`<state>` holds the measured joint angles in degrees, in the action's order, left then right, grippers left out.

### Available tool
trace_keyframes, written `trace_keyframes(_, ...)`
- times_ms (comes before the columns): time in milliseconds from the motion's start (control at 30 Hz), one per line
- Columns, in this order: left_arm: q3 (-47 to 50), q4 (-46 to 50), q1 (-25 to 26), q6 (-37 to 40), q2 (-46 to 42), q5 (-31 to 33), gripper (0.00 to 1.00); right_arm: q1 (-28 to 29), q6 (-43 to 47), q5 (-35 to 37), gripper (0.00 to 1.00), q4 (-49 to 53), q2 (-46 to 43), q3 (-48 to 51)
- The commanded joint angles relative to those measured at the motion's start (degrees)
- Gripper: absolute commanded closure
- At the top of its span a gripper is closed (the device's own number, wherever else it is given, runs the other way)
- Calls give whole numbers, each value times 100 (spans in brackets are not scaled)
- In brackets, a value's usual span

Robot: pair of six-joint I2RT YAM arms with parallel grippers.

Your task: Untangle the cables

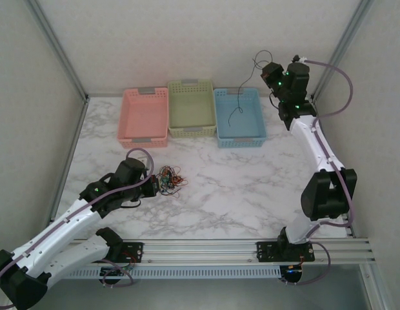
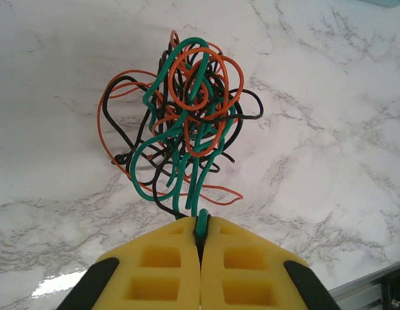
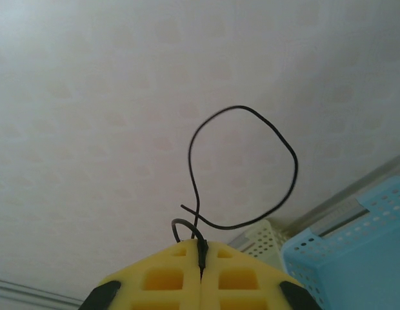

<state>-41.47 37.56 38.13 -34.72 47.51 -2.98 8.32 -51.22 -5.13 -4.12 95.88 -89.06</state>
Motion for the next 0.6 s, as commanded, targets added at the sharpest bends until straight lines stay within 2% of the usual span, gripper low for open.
trace_keyframes(0, -56, 71, -34, -105, -106, -66, 100, 65, 206, -137, 100, -102, 379, -88)
trace_keyframes(267, -6, 42, -34, -131, -145, -80, 100, 236, 456, -35, 100, 687, 1393, -91)
trace_keyframes(367, 16, 37, -34, -132, -154, -97, 100, 233, 511, -245, 100, 1155, 1857, -372)
trace_keyframes(467, 21, 26, -34, -132, -154, -97, 100, 241, 607, -587, 91, 1644, 2277, -760)
trace_keyframes(567, 49, -9, -25, -145, -150, -113, 100, 246, 696, -708, 75, 1843, 2402, -951)
